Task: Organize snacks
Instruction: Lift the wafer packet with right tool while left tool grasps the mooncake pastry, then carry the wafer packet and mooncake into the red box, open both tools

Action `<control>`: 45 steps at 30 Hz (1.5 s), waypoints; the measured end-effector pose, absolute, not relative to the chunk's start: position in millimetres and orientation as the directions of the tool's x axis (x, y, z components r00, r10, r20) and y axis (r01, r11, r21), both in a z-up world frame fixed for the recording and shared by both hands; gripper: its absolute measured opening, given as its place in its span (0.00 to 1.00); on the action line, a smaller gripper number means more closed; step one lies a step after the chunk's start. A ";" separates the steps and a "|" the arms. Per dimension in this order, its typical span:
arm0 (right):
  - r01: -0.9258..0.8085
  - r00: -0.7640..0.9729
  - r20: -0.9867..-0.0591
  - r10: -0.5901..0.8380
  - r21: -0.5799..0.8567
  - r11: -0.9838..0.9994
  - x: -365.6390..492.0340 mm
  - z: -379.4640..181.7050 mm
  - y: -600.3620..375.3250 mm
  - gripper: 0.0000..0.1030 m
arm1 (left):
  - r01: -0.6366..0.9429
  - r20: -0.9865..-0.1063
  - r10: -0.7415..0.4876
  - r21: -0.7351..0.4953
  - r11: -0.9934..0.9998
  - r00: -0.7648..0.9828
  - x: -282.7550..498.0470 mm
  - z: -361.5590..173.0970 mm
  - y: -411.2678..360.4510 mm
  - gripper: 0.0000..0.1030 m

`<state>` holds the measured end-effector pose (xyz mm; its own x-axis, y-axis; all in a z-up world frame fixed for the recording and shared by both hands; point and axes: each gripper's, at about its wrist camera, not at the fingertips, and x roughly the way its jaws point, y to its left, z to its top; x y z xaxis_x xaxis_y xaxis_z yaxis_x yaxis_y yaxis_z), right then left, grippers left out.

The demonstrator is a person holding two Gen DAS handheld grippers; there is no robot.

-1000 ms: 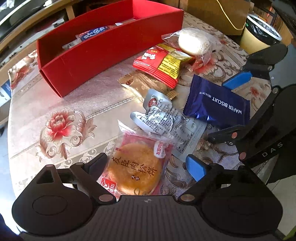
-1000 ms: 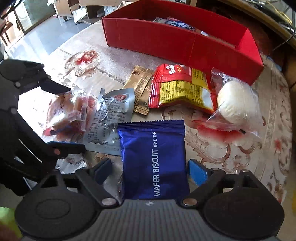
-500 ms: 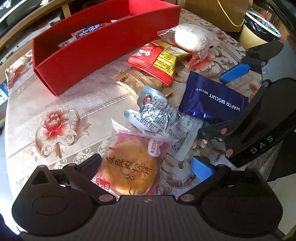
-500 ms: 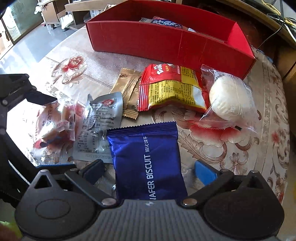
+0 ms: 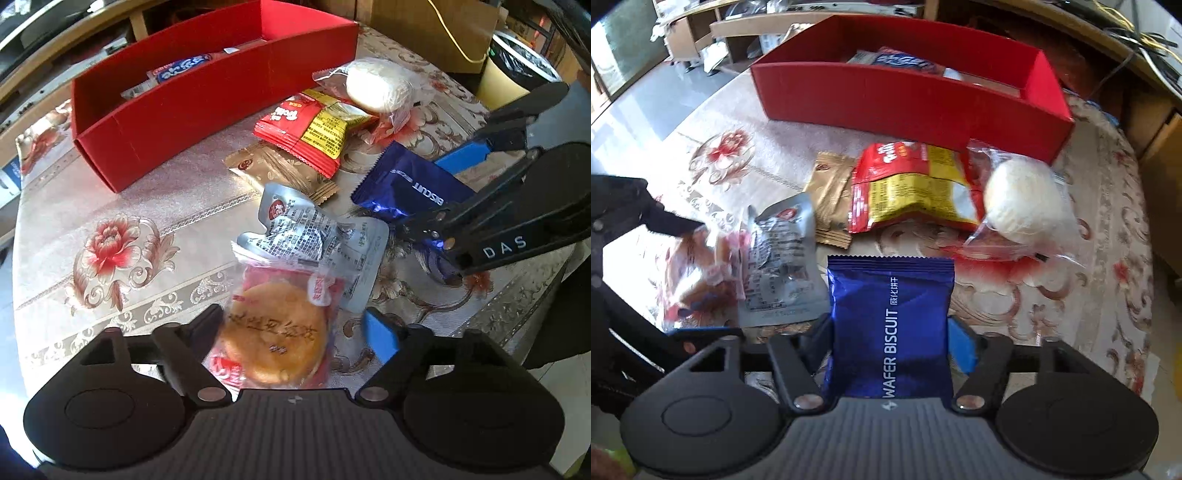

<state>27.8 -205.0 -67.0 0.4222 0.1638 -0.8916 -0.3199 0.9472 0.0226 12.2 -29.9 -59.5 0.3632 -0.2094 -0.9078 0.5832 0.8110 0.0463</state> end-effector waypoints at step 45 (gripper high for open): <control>-0.234 0.561 -0.795 0.230 0.114 0.966 24.1 -18.1 -218.6 0.54 | 0.417 -0.837 -0.246 -0.023 0.909 0.490 29.3 -8.2 -36.8 0.61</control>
<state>24.1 -218.6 -18.1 0.5607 0.2298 -0.7955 -0.2343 0.9655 0.1137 29.3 -36.8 -8.2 0.4897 -0.2457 -0.8366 0.4167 0.9088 -0.0230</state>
